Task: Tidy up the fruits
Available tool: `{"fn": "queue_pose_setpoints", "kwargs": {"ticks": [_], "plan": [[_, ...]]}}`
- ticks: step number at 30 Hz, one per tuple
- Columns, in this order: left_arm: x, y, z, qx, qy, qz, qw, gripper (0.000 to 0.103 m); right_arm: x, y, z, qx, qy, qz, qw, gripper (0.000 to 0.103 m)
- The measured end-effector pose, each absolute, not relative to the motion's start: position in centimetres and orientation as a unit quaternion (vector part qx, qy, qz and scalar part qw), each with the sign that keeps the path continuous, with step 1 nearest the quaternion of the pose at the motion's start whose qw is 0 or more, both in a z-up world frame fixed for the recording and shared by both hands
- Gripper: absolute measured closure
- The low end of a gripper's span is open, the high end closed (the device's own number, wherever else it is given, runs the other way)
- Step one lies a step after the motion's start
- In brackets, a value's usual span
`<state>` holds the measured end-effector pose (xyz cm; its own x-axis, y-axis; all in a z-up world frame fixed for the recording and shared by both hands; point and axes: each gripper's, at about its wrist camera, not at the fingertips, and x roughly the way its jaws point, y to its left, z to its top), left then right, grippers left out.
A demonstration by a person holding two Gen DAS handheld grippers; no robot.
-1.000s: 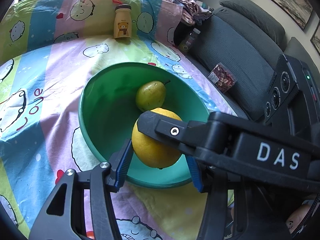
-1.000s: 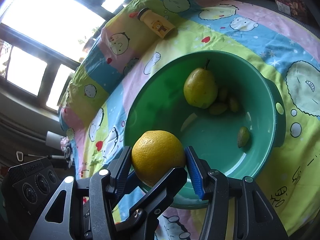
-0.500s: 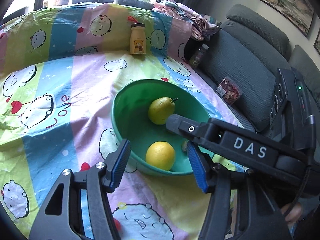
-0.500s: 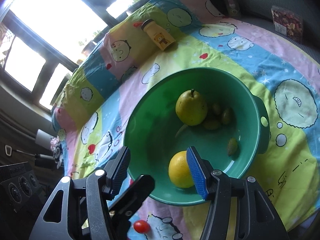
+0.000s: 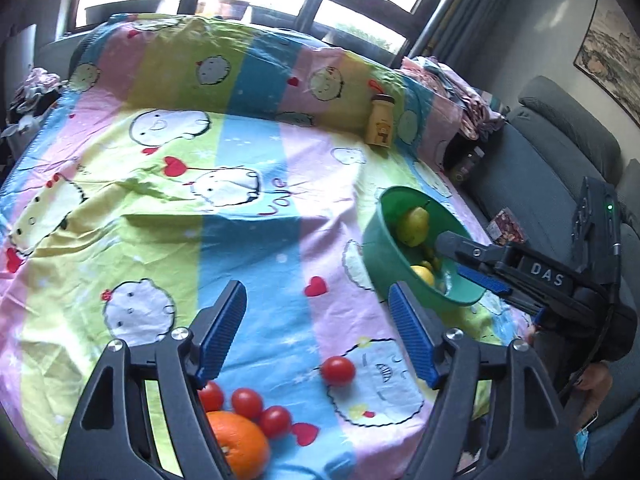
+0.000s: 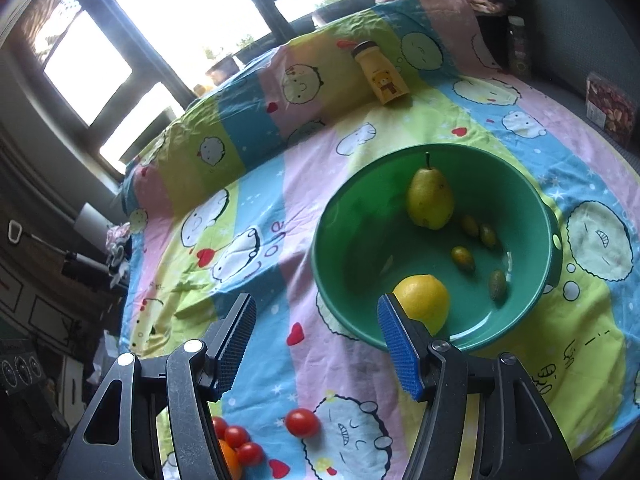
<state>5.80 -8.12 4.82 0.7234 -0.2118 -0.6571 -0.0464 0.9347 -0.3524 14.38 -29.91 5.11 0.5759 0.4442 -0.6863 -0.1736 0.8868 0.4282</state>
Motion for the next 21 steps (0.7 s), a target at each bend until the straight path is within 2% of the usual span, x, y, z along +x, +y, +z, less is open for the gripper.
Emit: {"fn": "queue_pose_setpoints", "kwargs": {"ticks": [13,19,21], "plan": [[2.9,-1.3,-0.9,-0.228,0.450,0.024,0.863,0.031,11.3,-22.8,2.6,0.063,0.490,0.308,0.813,0.039],[4.3,-2.2,-3.1,-0.225,0.488,0.008,0.843,0.044,11.5,-21.6,0.0,0.039,0.526,0.296,0.797,0.040],[4.6,-2.3,-3.9,-0.222,0.504,0.009,0.834,0.047,11.8,-21.8,-0.6,0.033,0.534,0.286,0.795,0.043]]}}
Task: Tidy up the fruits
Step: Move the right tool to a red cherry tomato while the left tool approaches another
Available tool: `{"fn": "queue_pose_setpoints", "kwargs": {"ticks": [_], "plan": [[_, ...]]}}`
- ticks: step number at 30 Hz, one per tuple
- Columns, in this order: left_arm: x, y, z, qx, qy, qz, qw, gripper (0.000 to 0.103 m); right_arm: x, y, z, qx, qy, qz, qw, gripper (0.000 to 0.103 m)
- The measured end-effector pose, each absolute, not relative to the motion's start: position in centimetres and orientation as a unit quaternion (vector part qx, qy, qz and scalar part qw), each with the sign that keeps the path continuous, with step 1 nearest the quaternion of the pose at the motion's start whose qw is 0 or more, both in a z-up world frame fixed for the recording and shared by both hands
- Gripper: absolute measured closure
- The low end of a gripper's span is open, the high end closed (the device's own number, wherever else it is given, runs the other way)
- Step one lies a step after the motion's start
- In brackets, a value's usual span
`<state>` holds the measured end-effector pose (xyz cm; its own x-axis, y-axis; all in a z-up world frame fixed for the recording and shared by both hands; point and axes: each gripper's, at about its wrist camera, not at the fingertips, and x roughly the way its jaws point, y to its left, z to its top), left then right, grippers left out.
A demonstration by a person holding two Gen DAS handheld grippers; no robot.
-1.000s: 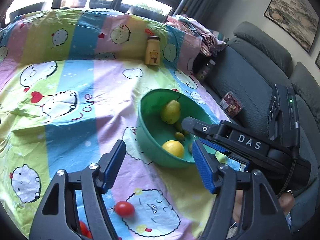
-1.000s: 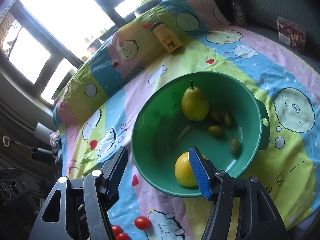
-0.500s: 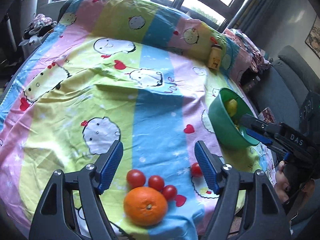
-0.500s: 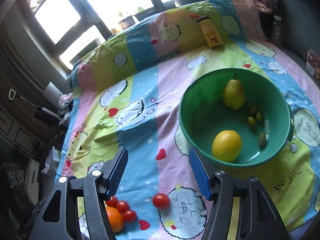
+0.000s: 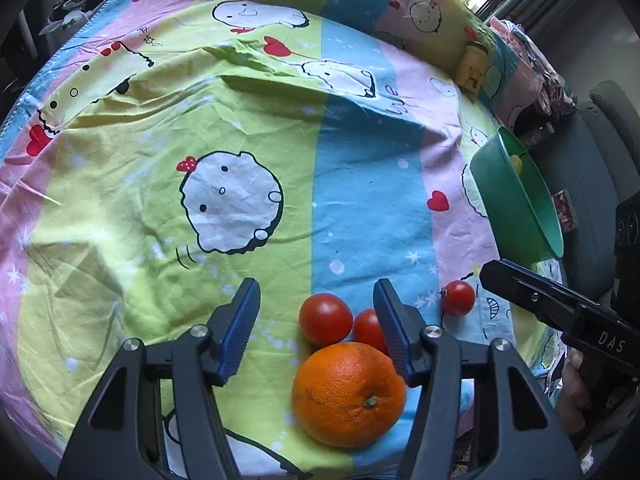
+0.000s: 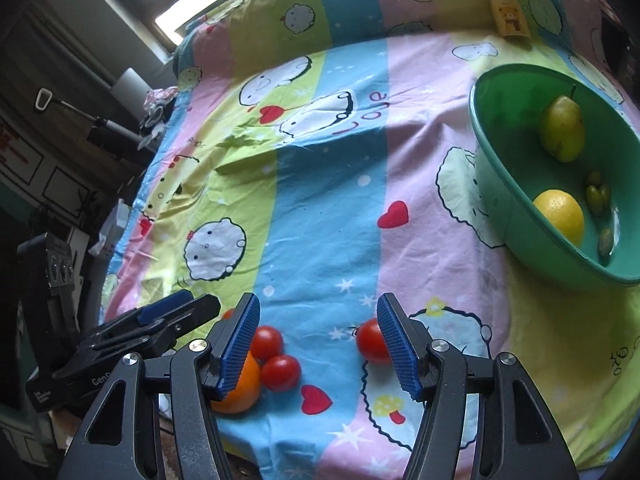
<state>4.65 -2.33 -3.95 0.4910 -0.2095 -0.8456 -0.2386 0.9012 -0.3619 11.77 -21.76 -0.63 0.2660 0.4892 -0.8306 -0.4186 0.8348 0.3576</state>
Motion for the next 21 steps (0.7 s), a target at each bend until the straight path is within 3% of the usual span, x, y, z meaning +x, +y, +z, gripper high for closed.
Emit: {"fn": "queue_pose_setpoints", "kwargs": {"ticks": [3,11,13,16,21], "plan": [[5.0,-2.4,-5.0,-0.228,0.526,0.003,0.819,0.052,12.0,-21.9,-1.2,0.024,0.542,0.274,0.794,0.049],[4.9,-2.2,-5.7,-0.237,0.536,0.003,0.810,0.058,11.5,-22.1,-2.9,-0.006,0.559,0.271,0.783,0.050],[4.9,-2.5,-5.6,-0.230,0.534,0.004,0.813,0.058,11.5,-21.9,-3.2,-0.014,0.559,0.266,0.785,0.055],[5.2,-2.9,-5.7,-0.224,0.528,0.002,0.819,0.065,11.7,-22.2,-3.5,-0.017,0.559,0.253,0.789,0.062],[5.2,-3.2,-5.8,-0.222,0.527,-0.007,0.820,0.073,12.0,-22.3,-3.9,-0.011,0.569,0.251,0.783,0.062]]}}
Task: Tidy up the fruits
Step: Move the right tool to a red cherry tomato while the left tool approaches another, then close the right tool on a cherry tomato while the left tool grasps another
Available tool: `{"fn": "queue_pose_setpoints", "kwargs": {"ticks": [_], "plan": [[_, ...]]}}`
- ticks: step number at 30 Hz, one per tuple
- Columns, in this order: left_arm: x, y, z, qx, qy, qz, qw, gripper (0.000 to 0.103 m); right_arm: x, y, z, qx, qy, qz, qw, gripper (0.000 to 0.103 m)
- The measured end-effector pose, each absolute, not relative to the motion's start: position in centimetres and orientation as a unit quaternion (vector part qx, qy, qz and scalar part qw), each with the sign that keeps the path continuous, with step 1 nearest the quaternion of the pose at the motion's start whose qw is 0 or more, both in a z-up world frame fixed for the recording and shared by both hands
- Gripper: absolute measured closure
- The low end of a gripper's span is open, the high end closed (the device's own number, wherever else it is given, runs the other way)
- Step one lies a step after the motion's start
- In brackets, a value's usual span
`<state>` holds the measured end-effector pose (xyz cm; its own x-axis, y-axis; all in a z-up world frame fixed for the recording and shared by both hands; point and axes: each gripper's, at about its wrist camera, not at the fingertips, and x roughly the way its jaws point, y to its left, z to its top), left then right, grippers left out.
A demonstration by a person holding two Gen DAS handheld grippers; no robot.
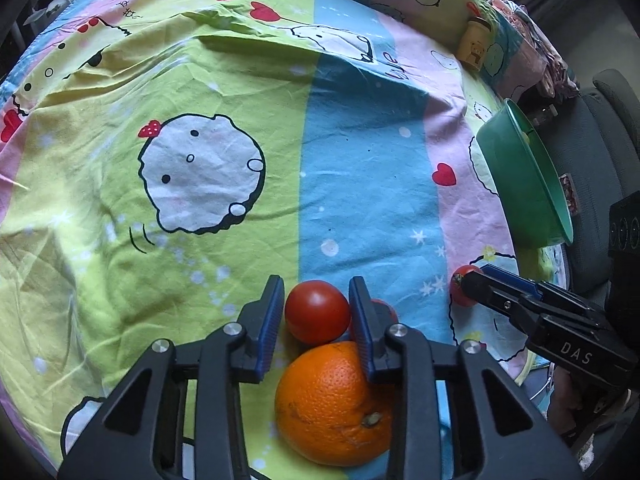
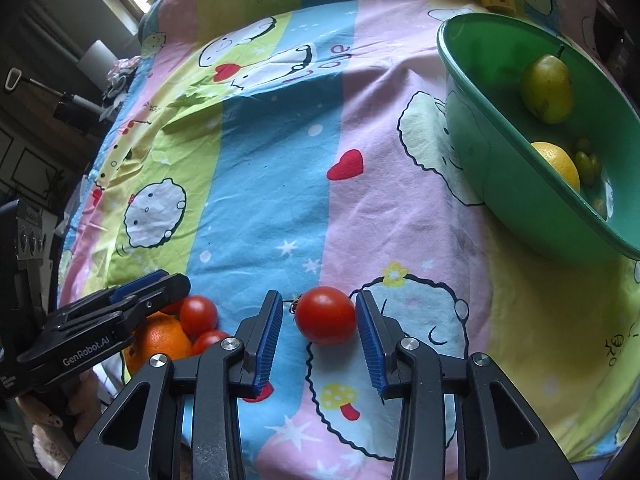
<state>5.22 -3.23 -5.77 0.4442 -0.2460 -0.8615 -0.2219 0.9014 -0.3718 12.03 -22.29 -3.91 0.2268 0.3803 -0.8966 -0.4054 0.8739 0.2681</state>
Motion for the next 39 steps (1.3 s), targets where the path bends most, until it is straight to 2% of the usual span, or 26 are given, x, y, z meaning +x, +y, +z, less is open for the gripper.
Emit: {"fn": "queue_pose_setpoints", "kwargs": {"ticks": [5,7,13,34,39], "plan": [[5.2,-3.2,-5.7,-0.226,0.522,-0.004,0.822,0.072,11.9,-21.7,-4.5,-0.019,0.575,0.252,0.778,0.062],[5.3,-3.1,-5.8,-0.230,0.520,-0.005,0.822,0.072,12.1,-21.3,-4.9,-0.020,0.580,0.253,0.774,0.066],[5.3,-2.8,-5.8,-0.243,0.513,-0.005,0.823,0.072,11.9,-20.4,-4.7,-0.037,0.567,0.251,0.784,0.068],[4.7,-2.4,-3.7,-0.253,0.470,-0.010,0.845,0.072,13.3,-20.4,-4.1,0.020,0.572,0.240,0.785,0.068],[5.1,-3.2,-2.7,-0.239,0.460,-0.011,0.855,0.072,13.5,-20.6,-3.2,0.038,0.562,0.248,0.788,0.071]]}}
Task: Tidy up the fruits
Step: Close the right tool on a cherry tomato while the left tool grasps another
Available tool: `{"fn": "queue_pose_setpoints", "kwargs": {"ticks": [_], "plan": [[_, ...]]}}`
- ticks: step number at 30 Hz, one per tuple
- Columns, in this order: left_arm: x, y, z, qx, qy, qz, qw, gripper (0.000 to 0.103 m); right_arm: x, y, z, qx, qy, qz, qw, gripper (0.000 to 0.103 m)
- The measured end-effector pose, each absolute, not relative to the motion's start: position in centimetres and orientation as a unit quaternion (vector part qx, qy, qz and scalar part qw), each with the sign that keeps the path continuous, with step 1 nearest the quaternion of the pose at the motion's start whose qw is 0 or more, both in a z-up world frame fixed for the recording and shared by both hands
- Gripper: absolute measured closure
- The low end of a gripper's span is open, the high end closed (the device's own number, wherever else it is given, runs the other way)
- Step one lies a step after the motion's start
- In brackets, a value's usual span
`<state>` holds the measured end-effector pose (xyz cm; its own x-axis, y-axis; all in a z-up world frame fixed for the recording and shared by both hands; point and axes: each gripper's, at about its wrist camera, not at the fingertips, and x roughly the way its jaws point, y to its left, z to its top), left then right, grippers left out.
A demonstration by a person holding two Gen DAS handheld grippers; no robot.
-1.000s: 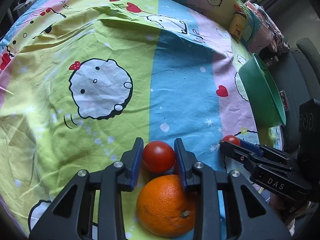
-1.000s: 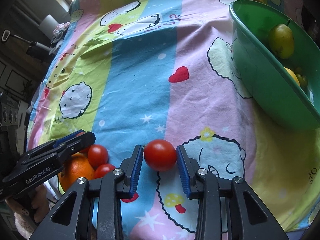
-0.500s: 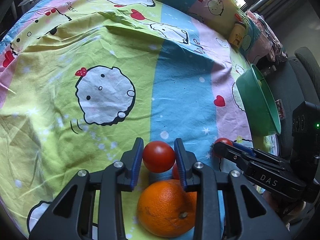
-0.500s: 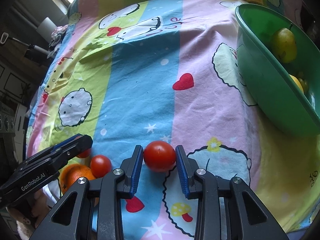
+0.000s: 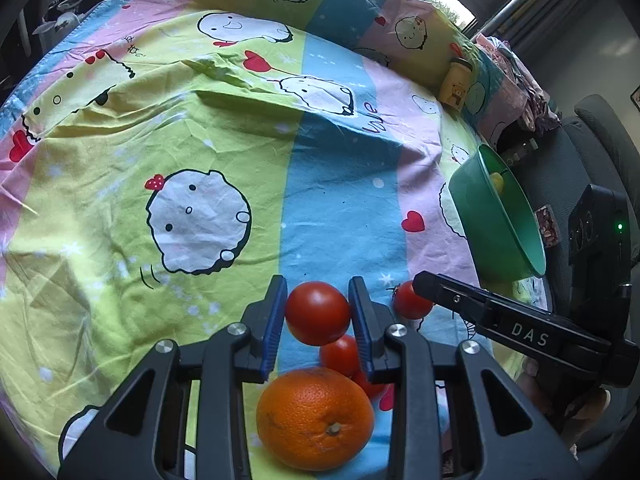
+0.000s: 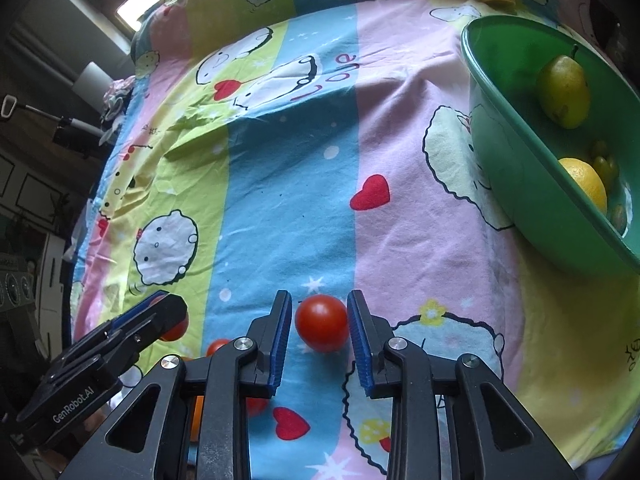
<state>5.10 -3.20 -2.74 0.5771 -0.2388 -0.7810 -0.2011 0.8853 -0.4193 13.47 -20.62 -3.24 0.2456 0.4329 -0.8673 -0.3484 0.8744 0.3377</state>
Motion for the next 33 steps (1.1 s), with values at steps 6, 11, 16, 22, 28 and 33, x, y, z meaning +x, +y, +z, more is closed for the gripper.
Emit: {"fn": "queue_pose_setpoints", "kwargs": {"ticks": [6,11,16,22,28,33], "plan": [[5.5,-3.9,-3.0,-0.231,0.463,-0.016,0.855,0.072,13.7,-20.5,-3.3,0.022,0.563,0.232,0.793,0.071],[5.6,-3.7,-3.5,-0.235,0.471,-0.012,0.850,0.072,13.8,-20.7,-3.6,0.013,0.567,0.224,0.792,0.071],[5.5,-3.7,-3.4,-0.239,0.470,-0.012,0.850,0.072,13.9,-20.8,-4.1,0.011,0.571,0.223,0.790,0.071],[5.4,-3.8,-3.5,-0.237,0.472,-0.012,0.849,0.072,13.8,-20.4,-4.3,0.002,0.569,0.222,0.792,0.071],[5.4,-3.9,-3.5,-0.238,0.472,-0.013,0.849,0.072,13.7,-19.6,-4.6,-0.011,0.570,0.226,0.790,0.071],[5.4,-3.9,-3.5,-0.239,0.470,-0.015,0.849,0.072,13.3,-18.6,-5.1,-0.030,0.570,0.218,0.791,0.071]]}}
